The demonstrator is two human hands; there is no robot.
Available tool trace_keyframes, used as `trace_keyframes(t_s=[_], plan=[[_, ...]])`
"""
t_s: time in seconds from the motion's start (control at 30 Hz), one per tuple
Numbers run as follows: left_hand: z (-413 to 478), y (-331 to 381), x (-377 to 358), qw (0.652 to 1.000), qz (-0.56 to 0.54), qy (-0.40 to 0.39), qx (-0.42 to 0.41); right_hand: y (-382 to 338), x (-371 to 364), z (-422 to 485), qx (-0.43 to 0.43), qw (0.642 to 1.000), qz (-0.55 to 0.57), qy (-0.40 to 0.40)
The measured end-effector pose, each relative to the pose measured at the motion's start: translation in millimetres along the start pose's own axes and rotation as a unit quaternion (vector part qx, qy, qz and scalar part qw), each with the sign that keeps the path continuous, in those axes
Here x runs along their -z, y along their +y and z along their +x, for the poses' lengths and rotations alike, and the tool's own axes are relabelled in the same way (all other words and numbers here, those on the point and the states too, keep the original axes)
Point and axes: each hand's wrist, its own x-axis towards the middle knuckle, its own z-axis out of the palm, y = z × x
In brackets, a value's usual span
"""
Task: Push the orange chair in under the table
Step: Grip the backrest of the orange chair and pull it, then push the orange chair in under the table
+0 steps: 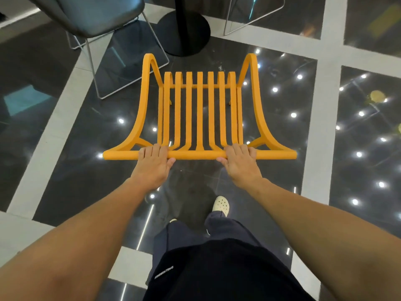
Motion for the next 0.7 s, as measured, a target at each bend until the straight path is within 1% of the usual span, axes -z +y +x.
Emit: trace_keyframes(t_s=[0.1,0.27,0.4,0.7], plan=[[37,11,6,1.0,-0.017,0.0,0.004,27,9,30,0.002,1.0,0.005,0.007],[105,17,16,0.999,-0.035,-0.008,-0.006,65,22,83,-0.011,1.0,-0.008,-0.017],[160,19,25,0.999,-0.042,-0.011,-0.015,93,33,127,-0.024,0.999,0.009,-0.044],[275,35,41,0.997,-0.061,-0.031,0.031,168,64,246,0.007,0.996,0.01,-0.092]])
